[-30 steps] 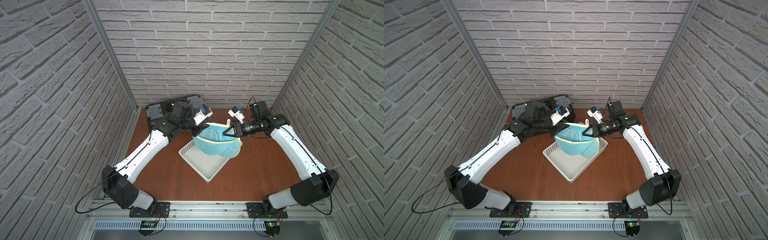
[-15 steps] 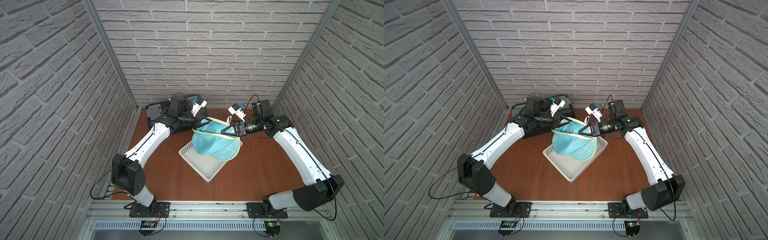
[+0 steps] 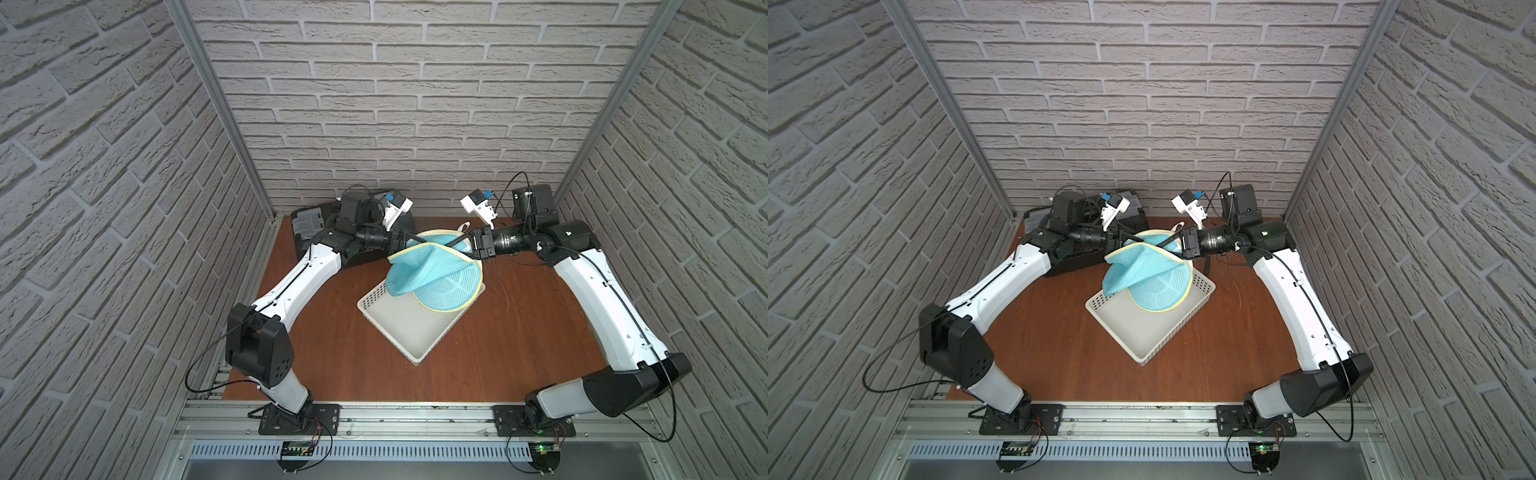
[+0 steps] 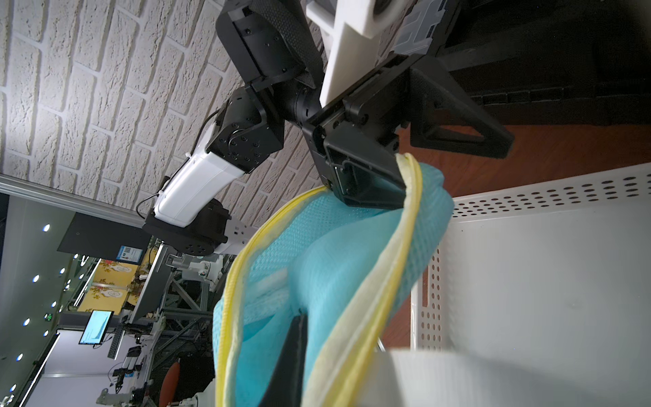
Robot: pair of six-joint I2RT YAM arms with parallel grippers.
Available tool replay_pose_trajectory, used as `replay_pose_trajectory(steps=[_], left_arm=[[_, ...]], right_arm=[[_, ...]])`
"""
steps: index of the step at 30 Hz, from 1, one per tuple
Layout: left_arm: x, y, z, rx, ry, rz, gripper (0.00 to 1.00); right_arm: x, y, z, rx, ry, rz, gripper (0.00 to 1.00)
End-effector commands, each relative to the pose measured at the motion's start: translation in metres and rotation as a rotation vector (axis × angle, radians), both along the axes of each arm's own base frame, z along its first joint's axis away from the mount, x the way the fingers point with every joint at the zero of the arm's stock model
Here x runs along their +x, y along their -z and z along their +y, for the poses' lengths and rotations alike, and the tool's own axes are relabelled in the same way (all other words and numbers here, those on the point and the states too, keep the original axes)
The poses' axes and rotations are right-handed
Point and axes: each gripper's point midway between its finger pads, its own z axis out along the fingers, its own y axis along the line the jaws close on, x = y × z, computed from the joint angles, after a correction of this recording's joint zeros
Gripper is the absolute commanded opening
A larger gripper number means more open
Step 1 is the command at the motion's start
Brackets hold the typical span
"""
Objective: Turn the laundry bag inside out
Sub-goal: Turn over the laundry bag.
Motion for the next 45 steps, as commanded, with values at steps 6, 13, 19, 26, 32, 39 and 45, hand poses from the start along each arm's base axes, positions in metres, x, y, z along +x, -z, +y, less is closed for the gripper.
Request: replay_pose_trajectory(steps=[6, 13, 19, 26, 32, 39, 45], left_arm=[[0.028, -0.013, 0.025, 0.11, -0.259, -0.242, 0.99], [0.01, -0.065, 0.025, 0.138, -0.351, -0.744, 0.99], [-0.016, -0.087, 0.013, 0.123, -0.337, -0.985, 0.98], [-0.009, -0.082, 0.035, 0.265, -0.618, -0.862, 0.97], [-0.004, -0.012, 0.085, 0.249, -0.966, -0.102, 0.98], [-0.008, 0.02, 0.056, -0.075, -0.996, 0.493, 0.99], [0.004, 0.035, 0.044, -0.165, -1.023, 0.75, 0.98]], right_arm=[[0.023, 0.006, -0.013, -0.039, 0.073, -0.105, 0.03], [0.028, 0.066, -0.025, -0.166, 0.128, 0.017, 0.03], [0.036, 0.084, -0.031, -0.233, 0.16, 0.044, 0.03], [0.049, 0.094, -0.044, -0.292, 0.243, 0.05, 0.03], [0.072, 0.102, -0.062, -0.34, 0.397, 0.017, 0.03], [0.09, 0.108, -0.064, -0.405, 0.478, -0.088, 0.03], [0.096, 0.105, -0.07, -0.447, 0.548, -0.232, 0.03]])
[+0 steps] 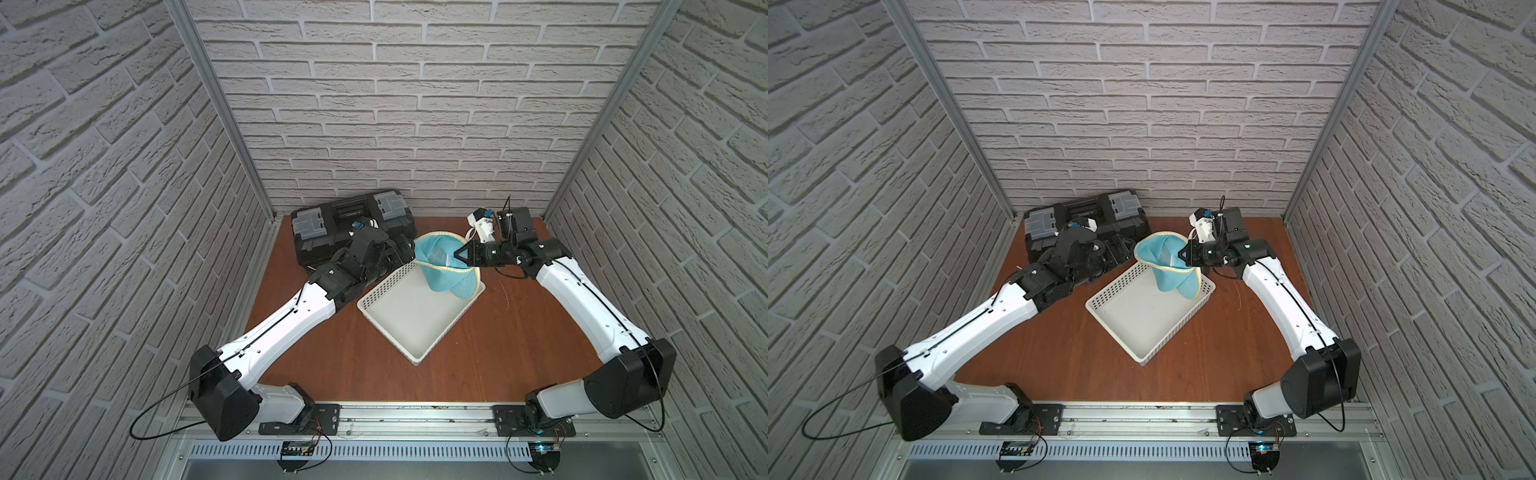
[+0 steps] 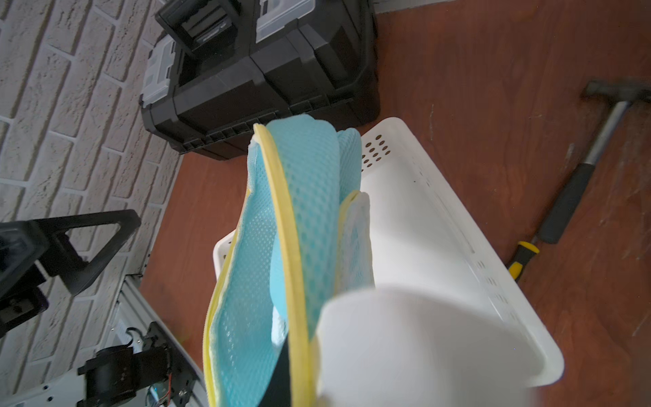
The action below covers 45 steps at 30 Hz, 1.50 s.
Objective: Turn the laundry bag inside out
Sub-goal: Turn over the laundry bag.
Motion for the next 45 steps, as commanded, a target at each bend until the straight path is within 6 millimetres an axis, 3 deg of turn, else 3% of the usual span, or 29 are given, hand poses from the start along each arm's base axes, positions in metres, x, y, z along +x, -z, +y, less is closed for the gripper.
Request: replay_pose_trajectory(steps=[1, 8, 12, 21, 27, 31, 39, 42, 45], left_arm=[[0.008, -0.003, -0.015, -0.219, -0.049, 0.129, 0.98], [0.015, 0.018, -0.041, -0.203, 0.003, 0.259, 0.99], [0.027, 0.013, -0.059, -0.256, 0.038, 0.233, 0.98], [0.051, 0.011, -0.068, -0.292, 0.038, 0.183, 0.81], [0.05, -0.005, -0.054, -0.288, 0.014, 0.111, 0.91], [0.047, -0.019, -0.049, -0.277, -0.009, 0.064, 0.98], [0.042, 0.025, -0.07, -0.259, 0.009, 0.263, 0.99], [0.044, 0.026, -0.076, -0.267, 0.019, 0.263, 0.98], [0.044, 0.032, -0.08, -0.263, 0.018, 0.274, 0.91]], right_arm=[[0.016, -0.037, -0.006, -0.021, 0.043, -0.209, 0.03], [0.027, -0.057, -0.009, 0.012, 0.113, -0.312, 0.03], [0.03, -0.072, -0.009, 0.028, 0.14, -0.371, 0.03], [0.023, -0.079, -0.007, 0.066, 0.152, -0.406, 0.03], [0.022, -0.073, -0.019, -0.019, 0.179, -0.392, 0.03], [0.026, -0.059, -0.015, -0.045, 0.164, -0.344, 0.03], [0.026, -0.066, 0.004, -0.029, 0.122, -0.367, 0.03], [0.025, -0.069, 0.008, -0.044, 0.113, -0.382, 0.03], [0.026, -0.073, 0.01, -0.03, 0.119, -0.395, 0.03]])
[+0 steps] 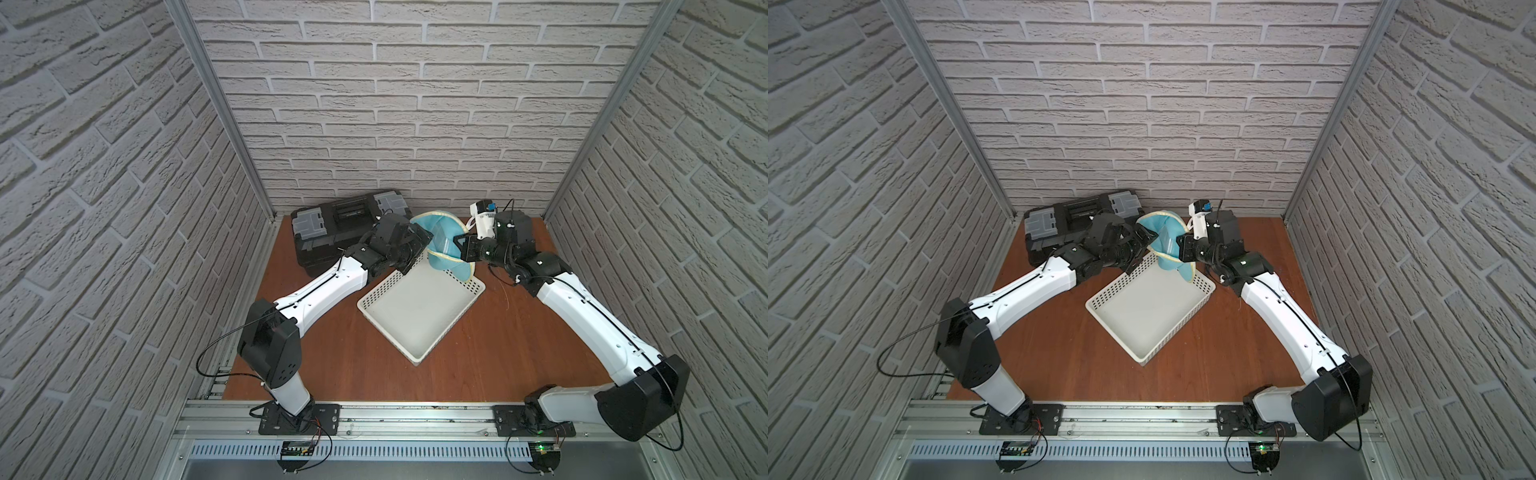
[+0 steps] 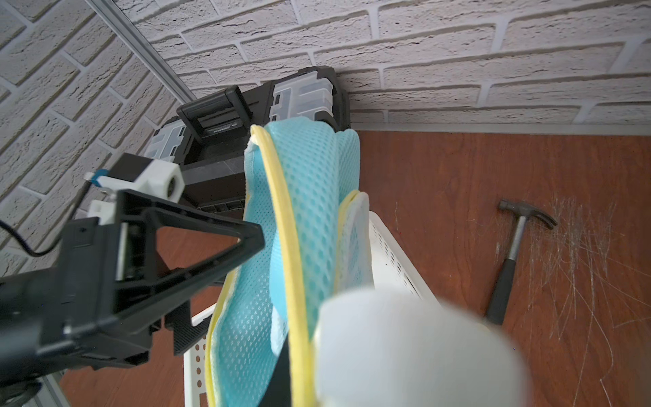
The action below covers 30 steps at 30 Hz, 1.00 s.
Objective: Turn the laundry bag inside out
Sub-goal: Turn over the laundry bag.
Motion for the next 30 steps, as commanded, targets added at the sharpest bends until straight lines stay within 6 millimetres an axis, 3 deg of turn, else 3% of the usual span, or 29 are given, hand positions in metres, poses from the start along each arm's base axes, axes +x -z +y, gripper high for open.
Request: replay_pose_trajectory(steps=[1, 8, 16, 23, 26, 30], left_arm=[[0.0, -0.007, -0.009, -0.026, 0.013, -0.001, 0.87], [0.0, 0.009, -0.02, -0.046, 0.027, 0.026, 0.55], [0.014, 0.004, -0.014, -0.071, -0.005, 0.003, 0.0], [0.03, -0.011, -0.009, -0.132, -0.031, -0.084, 0.0], [0.032, -0.016, -0.002, -0.139, -0.04, -0.128, 0.0], [0.032, -0.014, 0.014, -0.11, -0.071, -0.171, 0.0]], right_arm=[[0.006, -0.029, 0.003, 0.023, 0.003, -0.094, 0.03], [0.002, -0.044, 0.007, 0.071, -0.004, -0.15, 0.03], [-0.004, -0.052, 0.006, 0.181, 0.025, -0.173, 0.03], [0.01, -0.073, -0.001, 0.485, 0.158, -0.182, 0.03], [0.02, -0.084, -0.014, 0.575, 0.222, -0.195, 0.03], [0.036, -0.082, -0.035, 0.727, 0.287, -0.174, 0.03]])
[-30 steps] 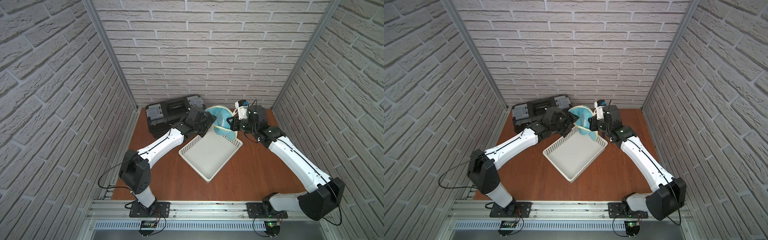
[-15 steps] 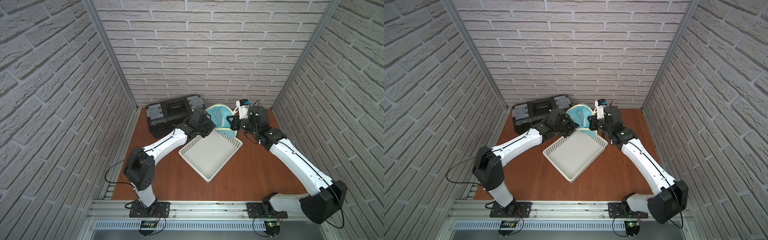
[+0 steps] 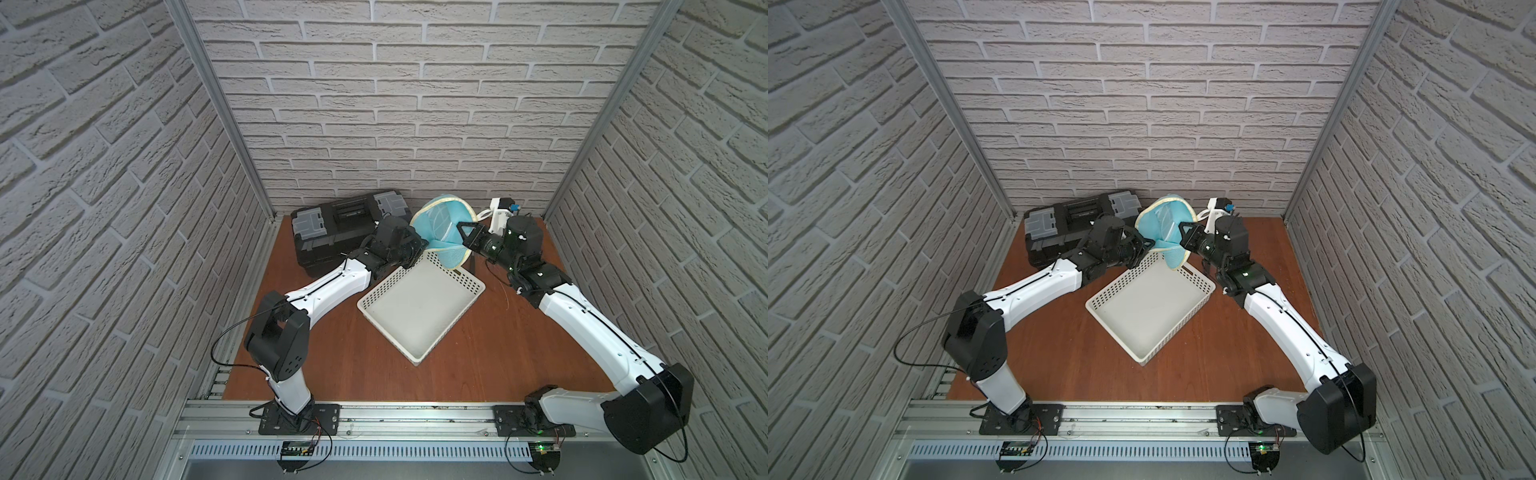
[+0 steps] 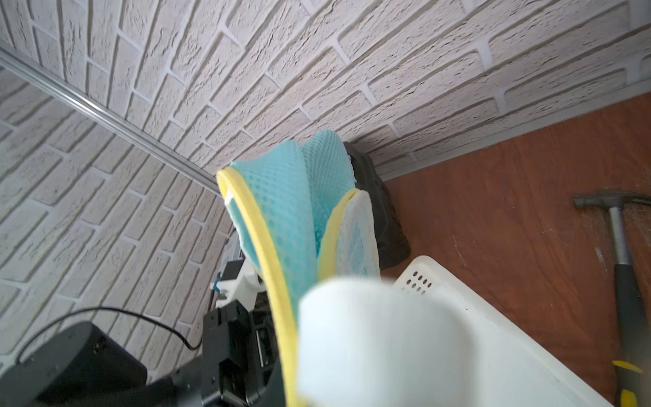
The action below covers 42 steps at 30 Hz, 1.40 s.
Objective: Turn the laundry bag inside out
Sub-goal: Turn over the laundry bag.
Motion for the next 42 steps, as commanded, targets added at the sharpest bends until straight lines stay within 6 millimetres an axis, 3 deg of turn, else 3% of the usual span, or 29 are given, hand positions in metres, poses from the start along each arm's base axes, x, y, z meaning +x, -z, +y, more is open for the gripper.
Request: replay_pose_trajectory(steps=[1, 4, 6, 8, 11, 16, 23, 25, 26, 31, 37, 42], left_arm=[[0.008, -0.013, 0.023, 0.02, -0.064, -0.092, 0.0], [0.014, -0.004, 0.028, 0.019, -0.071, -0.104, 0.0], [0.026, -0.003, 0.029, 0.0, -0.047, -0.133, 0.0], [0.037, 0.001, 0.033, -0.004, -0.025, -0.139, 0.0], [0.047, 0.008, 0.041, 0.002, -0.029, -0.159, 0.0], [0.053, 0.013, 0.035, 0.02, 0.007, -0.202, 0.0], [0.067, 0.011, 0.024, 0.068, 0.098, -0.241, 0.02], [0.067, 0.011, 0.023, 0.065, 0.109, -0.241, 0.31], [0.066, 0.009, 0.027, 0.063, 0.102, -0.244, 0.41], [0.045, -0.003, 0.063, 0.2, 0.002, -0.318, 0.66], [-0.005, -0.023, 0.095, 0.629, -0.015, -0.507, 0.75], [-0.031, -0.07, 0.062, 0.85, 0.149, -0.81, 0.67]], right_arm=[[0.016, -0.043, -0.02, 0.264, 0.07, -0.118, 0.03], [0.023, -0.044, -0.017, 0.398, 0.034, -0.112, 0.03], [0.023, -0.051, -0.003, 0.453, -0.042, -0.093, 0.03], [0.018, -0.061, 0.005, 0.497, -0.092, -0.102, 0.03], [0.005, -0.078, 0.001, 0.515, -0.1, -0.141, 0.03], [-0.007, -0.107, 0.01, 0.639, -0.193, -0.173, 0.03], [-0.016, -0.121, 0.045, 0.756, -0.366, -0.152, 0.03], [-0.016, -0.111, 0.048, 0.696, -0.365, -0.128, 0.03], [-0.015, -0.104, 0.046, 0.637, -0.34, -0.116, 0.03], [-0.012, -0.051, 0.01, 0.077, -0.104, -0.035, 0.03], [-0.001, -0.014, 0.013, -0.05, -0.117, 0.057, 0.03], [-0.001, -0.004, 0.02, -0.075, -0.146, 0.086, 0.03]])
